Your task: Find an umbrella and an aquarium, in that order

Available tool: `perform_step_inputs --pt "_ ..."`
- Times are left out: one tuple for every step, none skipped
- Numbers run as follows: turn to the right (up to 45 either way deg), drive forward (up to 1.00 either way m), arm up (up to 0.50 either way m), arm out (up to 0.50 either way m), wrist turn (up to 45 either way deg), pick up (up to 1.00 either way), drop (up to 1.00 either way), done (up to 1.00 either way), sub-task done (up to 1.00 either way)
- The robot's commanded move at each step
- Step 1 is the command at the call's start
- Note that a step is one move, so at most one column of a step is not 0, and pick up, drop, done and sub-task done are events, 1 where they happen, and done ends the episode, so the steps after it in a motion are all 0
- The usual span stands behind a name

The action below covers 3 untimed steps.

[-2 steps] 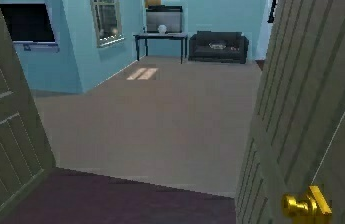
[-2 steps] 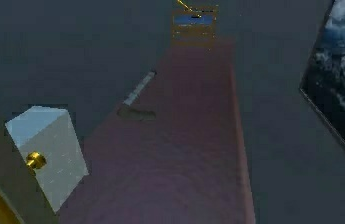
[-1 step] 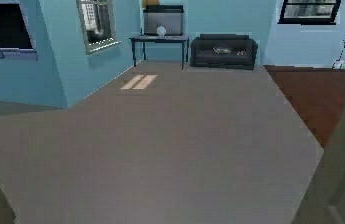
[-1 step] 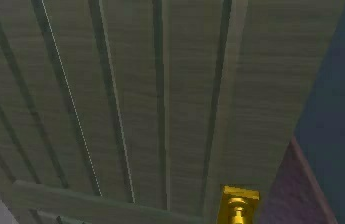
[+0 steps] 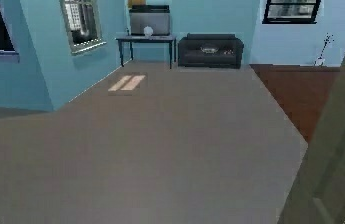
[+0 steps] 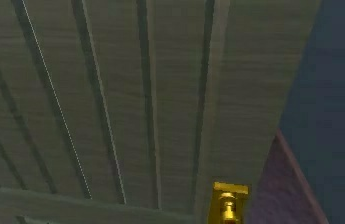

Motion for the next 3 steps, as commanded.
perform_step_inputs --pt "0.0 1.0 0.0 0.0 0.0 0.0 0.0 0.0 0.0" --pt "0.0 1.0 0.0 0.0 0.0 0.0 0.0 0.0 0.0" --pt "3.0 0.0 0.0 0.0 0.0 0.0 0.0 0.0 0.0"
